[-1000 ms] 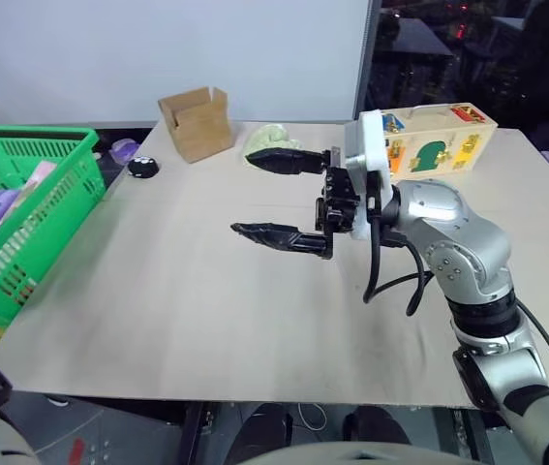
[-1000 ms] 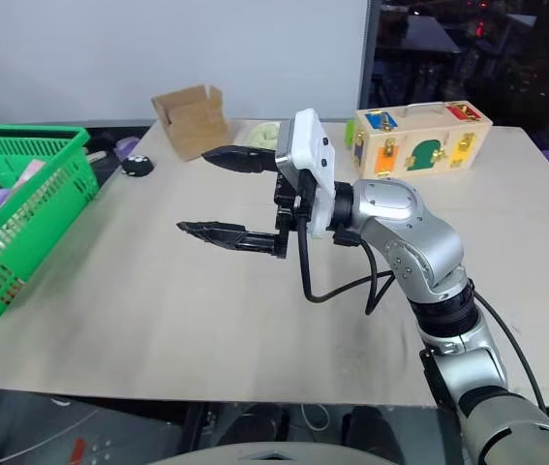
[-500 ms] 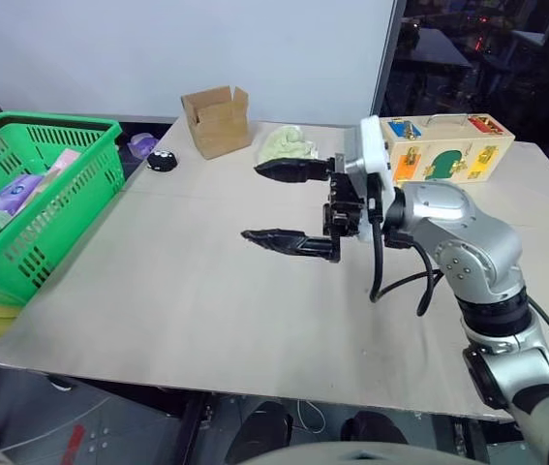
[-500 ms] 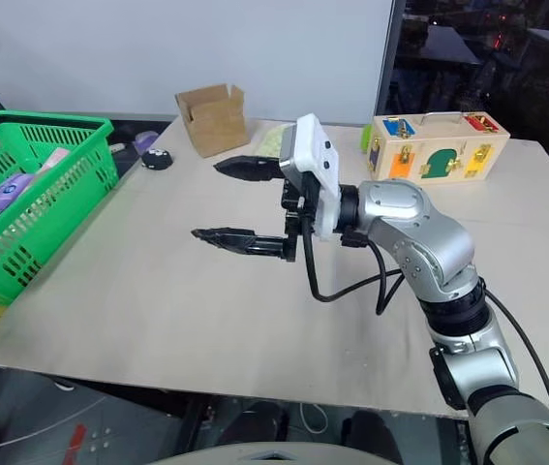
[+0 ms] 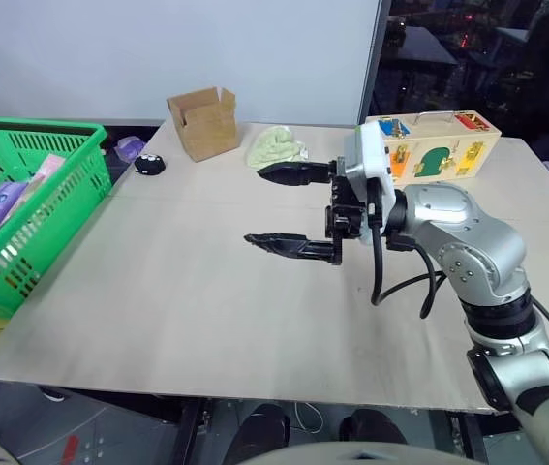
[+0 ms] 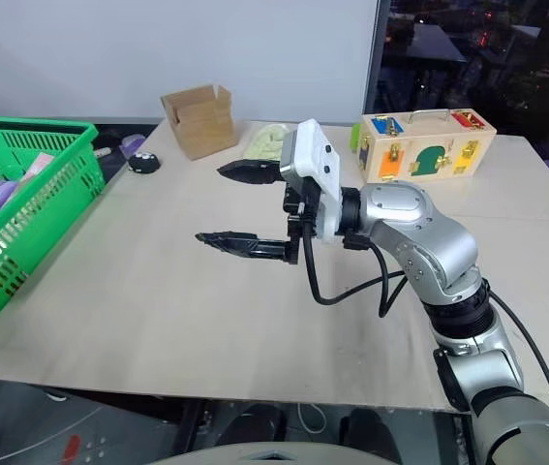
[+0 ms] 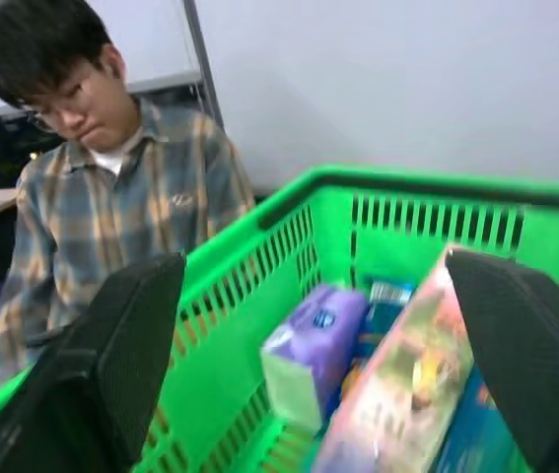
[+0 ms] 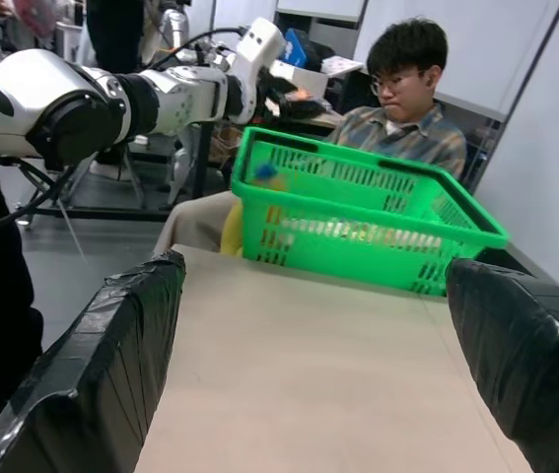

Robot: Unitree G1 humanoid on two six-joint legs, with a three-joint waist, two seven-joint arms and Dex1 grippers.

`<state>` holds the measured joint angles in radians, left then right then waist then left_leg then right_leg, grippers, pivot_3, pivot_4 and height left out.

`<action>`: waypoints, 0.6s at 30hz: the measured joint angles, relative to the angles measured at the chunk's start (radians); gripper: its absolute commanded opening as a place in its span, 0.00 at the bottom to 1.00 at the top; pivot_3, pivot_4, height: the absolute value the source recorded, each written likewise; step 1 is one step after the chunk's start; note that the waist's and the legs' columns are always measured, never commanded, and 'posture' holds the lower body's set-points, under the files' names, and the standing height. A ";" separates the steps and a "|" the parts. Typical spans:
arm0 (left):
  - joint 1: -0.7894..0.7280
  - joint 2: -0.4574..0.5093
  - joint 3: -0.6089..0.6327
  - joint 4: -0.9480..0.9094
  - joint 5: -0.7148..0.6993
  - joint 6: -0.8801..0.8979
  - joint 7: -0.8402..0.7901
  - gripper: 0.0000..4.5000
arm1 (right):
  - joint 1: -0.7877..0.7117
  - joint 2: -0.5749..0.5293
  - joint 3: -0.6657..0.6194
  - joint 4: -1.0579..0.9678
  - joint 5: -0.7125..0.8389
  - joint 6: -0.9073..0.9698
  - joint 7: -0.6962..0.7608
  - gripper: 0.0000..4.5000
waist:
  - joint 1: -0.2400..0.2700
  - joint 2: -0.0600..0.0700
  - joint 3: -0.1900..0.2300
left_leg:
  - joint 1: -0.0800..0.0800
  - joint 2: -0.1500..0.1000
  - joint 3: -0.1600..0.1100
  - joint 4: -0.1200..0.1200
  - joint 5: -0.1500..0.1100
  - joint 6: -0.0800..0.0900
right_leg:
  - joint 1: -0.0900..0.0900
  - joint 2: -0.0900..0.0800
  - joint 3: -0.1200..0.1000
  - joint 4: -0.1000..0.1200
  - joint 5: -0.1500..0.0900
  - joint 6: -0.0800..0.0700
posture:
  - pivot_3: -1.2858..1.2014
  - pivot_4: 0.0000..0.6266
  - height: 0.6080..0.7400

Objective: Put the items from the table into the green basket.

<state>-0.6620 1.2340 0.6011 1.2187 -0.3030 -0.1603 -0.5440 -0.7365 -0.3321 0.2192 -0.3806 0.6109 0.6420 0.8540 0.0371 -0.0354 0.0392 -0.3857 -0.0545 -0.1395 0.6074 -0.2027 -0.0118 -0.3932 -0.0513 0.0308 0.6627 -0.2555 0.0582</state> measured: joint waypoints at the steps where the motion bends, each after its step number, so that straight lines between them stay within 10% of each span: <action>1: 0.003 -0.012 0.004 -0.028 -0.014 -0.001 -0.007 0.99 | 0.000 0.000 0.000 0.000 0.000 0.002 0.000 1.00 | 0.000 0.000 0.000 | 0.000 0.000 0.000 0.000 0.000 0.000 | 0.000 0.000 0.000 0.000 0.000 0.000 | 0.56 0.00 1.00; 9: 0.129 -0.156 0.030 -0.391 -0.130 0.116 -0.102 0.99 | 0.000 -0.008 0.000 0.003 -0.008 0.002 -0.001 1.00 | 0.004 0.001 0.000 | 0.000 0.001 0.001 0.000 0.000 0.000 | 0.000 -0.002 0.001 0.001 0.001 -0.001 | 0.56 0.00 1.00; 18: 0.463 -0.508 -0.194 -1.393 -0.388 0.636 0.012 0.99 | 0.218 -0.173 -0.091 -0.033 -0.141 0.054 -0.188 1.00 | 0.001 -0.001 -0.002 | 0.001 0.003 0.007 0.002 -0.001 0.001 | 0.000 -0.002 0.012 0.000 0.002 -0.002 | 0.54 0.00 1.00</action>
<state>-0.1991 0.7264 0.4070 -0.1741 -0.6907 0.4754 -0.5322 -0.5187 -0.5052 0.1284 -0.4138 0.4701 0.6964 0.6659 0.0381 -0.0365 0.0376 -0.3847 -0.0513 -0.1325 0.6094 -0.2036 -0.0103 -0.3932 -0.0538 0.0426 0.6623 -0.2538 0.0559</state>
